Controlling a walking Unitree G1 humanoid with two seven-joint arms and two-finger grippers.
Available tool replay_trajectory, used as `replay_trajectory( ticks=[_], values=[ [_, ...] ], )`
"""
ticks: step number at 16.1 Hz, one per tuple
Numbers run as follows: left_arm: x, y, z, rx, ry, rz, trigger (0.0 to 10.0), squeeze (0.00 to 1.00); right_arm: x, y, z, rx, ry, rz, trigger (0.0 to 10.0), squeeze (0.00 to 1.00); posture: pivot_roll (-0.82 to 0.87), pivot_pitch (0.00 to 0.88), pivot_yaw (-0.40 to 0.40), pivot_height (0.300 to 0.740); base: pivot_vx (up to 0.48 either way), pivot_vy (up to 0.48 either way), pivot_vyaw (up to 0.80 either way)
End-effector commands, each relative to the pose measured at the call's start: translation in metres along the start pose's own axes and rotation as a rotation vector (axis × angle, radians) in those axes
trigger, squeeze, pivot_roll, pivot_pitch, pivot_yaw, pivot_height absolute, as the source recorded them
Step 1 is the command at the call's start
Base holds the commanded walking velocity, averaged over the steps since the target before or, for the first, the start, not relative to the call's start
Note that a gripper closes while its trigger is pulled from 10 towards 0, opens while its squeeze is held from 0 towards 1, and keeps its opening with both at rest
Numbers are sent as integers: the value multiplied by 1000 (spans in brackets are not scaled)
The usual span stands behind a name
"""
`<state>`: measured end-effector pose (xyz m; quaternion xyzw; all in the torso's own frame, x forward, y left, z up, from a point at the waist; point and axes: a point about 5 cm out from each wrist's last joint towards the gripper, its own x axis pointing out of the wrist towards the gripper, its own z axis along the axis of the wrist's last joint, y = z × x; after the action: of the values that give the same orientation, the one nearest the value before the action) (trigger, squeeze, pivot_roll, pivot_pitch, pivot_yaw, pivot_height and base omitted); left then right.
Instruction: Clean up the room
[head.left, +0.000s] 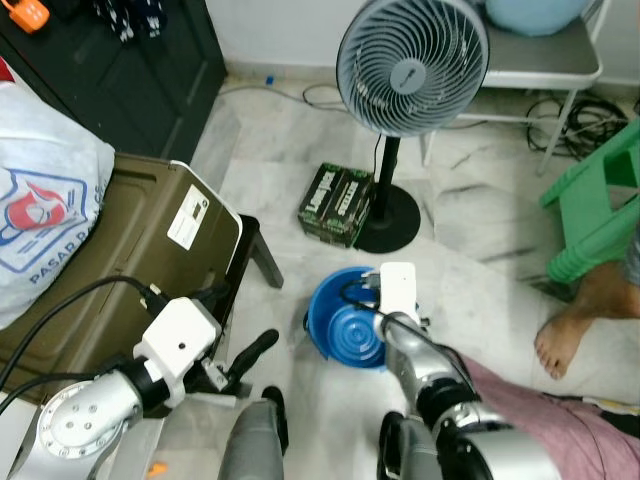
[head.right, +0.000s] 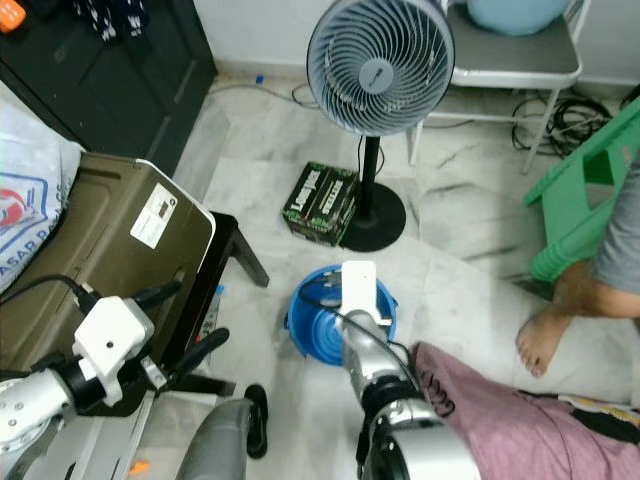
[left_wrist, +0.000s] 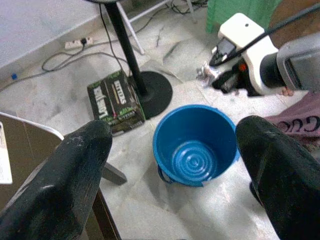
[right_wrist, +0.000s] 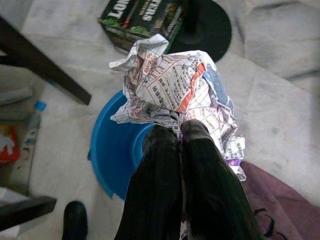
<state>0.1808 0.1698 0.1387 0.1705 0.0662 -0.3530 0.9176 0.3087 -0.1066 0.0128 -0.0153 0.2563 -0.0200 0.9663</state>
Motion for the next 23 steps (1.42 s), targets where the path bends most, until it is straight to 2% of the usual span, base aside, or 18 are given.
replay_trajectory(
  ticks=[1,2,4,8,9,10,11,15,18,23],
  values=[
    [-6,0,1,5,16,-3,10000,0,-1,4,-5,16,20,3,10000,0,299,328,98,740,0,0,0],
    [-7,0,1,3,21,-3,10000,0,0,5,-3,22,14,9,10000,0,299,329,99,740,0,0,0],
    [-9,-3,0,-7,37,-7,10000,0,0,26,19,-3,-74,72,10000,0,298,340,97,740,0,0,0],
    [-10,-5,1,-11,47,-12,10000,0,-2,48,31,5,-104,137,10000,0,296,347,97,740,0,0,0],
    [-10,-5,0,-11,50,-14,10000,0,-2,50,31,6,-105,145,10000,204,294,348,97,740,0,0,0],
    [-10,-5,0,-12,52,-15,10000,0,-2,50,31,8,-105,147,10000,204,294,348,97,740,0,0,0],
    [-8,-6,0,-13,52,-19,10000,0,-3,50,29,14,-100,147,10000,1000,289,349,95,740,0,0,0],
    [-5,-9,0,-18,48,-25,10000,0,-1,44,26,0,-97,128,10000,1000,282,349,91,740,0,0,0],
    [-4,-9,-1,-20,48,-24,10000,0,-1,43,27,0,-99,126,10000,1000,281,344,90,740,0,0,0],
    [6,-9,-1,-16,23,-20,10000,0,-1,44,32,11,-128,147,10000,1000,253,317,83,740,0,0,0]
  ],
)
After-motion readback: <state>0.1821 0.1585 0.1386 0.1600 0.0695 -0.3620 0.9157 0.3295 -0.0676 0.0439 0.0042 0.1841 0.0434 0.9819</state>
